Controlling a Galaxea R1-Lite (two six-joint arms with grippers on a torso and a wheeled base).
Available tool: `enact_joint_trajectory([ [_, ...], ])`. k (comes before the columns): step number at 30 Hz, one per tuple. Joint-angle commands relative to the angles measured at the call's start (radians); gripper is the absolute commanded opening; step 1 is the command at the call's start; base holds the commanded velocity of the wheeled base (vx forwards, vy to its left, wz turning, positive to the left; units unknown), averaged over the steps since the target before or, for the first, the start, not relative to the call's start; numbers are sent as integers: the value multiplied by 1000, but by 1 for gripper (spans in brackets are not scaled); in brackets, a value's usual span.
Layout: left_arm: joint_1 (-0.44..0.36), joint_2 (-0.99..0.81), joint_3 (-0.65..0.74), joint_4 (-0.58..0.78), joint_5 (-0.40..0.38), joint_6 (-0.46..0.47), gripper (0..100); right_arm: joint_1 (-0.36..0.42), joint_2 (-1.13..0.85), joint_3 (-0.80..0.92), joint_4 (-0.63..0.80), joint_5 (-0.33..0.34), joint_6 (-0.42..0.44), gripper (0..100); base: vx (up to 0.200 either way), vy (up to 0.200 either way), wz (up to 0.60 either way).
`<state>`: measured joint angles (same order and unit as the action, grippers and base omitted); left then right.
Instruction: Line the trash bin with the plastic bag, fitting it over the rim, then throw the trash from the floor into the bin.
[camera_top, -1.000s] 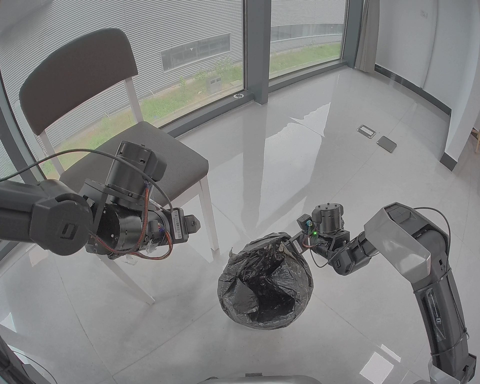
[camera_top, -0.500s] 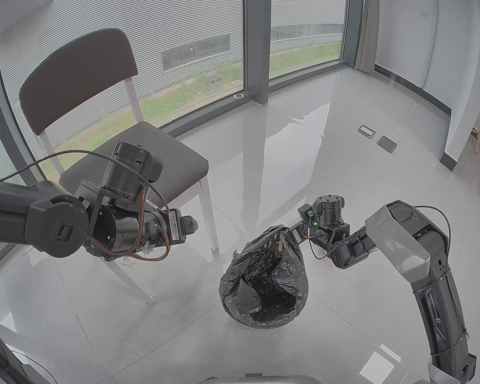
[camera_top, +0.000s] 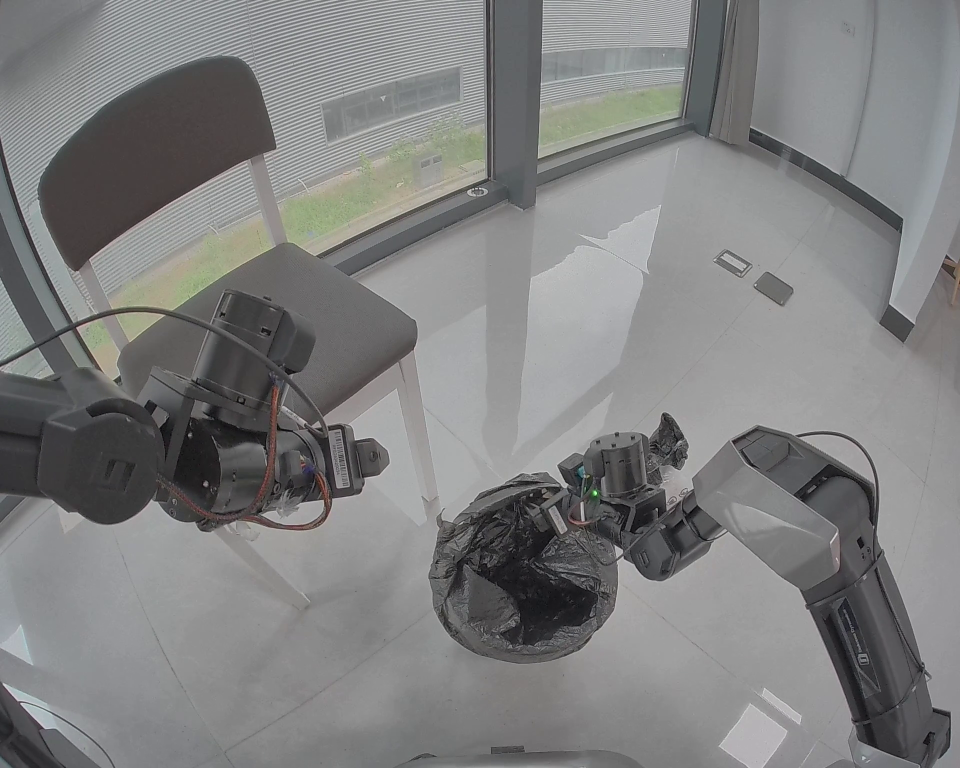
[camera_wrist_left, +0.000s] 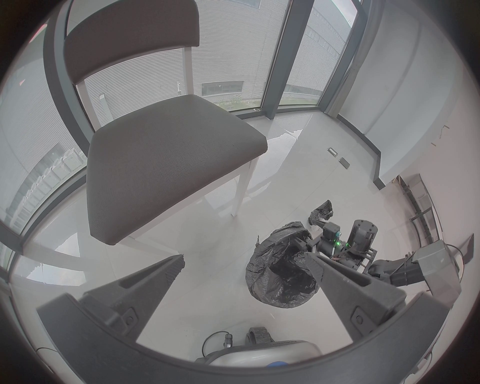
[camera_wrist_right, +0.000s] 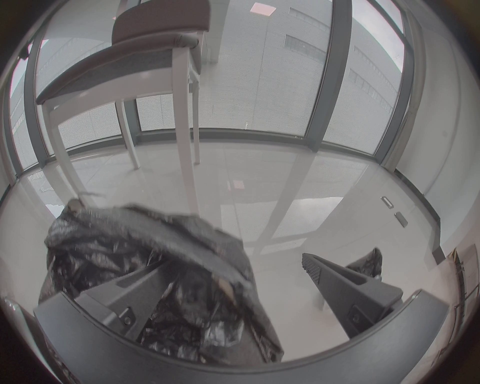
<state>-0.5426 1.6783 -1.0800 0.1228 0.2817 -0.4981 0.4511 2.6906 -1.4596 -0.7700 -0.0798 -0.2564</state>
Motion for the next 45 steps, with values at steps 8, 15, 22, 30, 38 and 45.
enact_joint_trajectory([
  [8, 6, -11, 55, -61, -3, 0, 100, -6, -137, 113, -18, -3, 2, 100, 0, 0, 0],
  [15, 4, -19, 72, -69, -4, 12, 100, -35, -238, 143, -22, -6, 9, 100, 0, 0, 0],
  [22, -5, 60, 48, -80, -12, 211, 100, -65, -454, 315, -28, -20, 6, 100, 0, 0, 0],
  [30, -65, 324, -164, -118, -15, 256, 100, -164, -669, 496, -28, -8, -67, 100, 0, 0, 0],
  [38, -86, 546, -365, -115, -30, 340, 100, -204, -793, 647, -66, 3, -75, 100, 0, 0, 0],
  [45, -73, 676, -482, -120, -27, 345, 100, -204, -848, 688, -81, 28, -92, 100, 0, 0, 0],
])
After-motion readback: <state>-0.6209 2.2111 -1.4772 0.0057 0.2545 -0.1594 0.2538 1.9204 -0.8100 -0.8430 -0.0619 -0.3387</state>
